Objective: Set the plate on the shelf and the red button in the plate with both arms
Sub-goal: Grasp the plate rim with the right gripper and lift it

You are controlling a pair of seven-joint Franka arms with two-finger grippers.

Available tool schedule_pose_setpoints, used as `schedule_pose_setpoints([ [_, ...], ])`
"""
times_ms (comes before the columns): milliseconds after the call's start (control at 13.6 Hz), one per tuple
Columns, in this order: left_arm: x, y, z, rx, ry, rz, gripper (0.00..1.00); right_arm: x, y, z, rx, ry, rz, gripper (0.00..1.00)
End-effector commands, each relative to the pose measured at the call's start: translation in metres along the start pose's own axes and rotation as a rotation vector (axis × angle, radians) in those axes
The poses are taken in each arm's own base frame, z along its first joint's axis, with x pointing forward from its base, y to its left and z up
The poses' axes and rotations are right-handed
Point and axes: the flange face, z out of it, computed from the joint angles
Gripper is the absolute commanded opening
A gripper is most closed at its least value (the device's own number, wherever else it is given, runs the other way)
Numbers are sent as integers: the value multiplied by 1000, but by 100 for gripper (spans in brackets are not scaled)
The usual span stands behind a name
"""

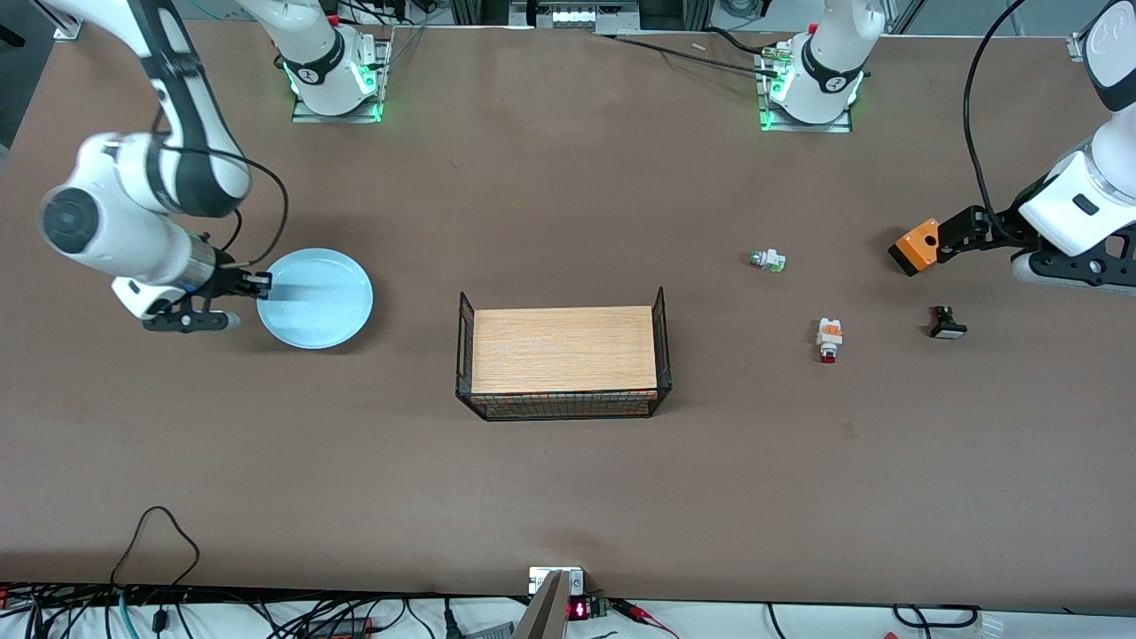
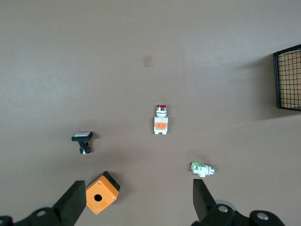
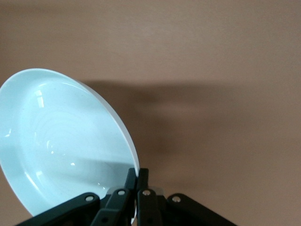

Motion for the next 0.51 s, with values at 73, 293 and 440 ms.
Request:
schedule_pose_setpoints([
  [73,2,-3,-5,-11,-5,19,100,4,-27,-82,168,-35,58,0],
  [293,2,-3,-5,-11,-5,19,100,8,-61,-134,200,-30,197,0],
  [440,2,-3,-5,-11,-5,19,100,8,-98,-159,267,-25,291,0],
])
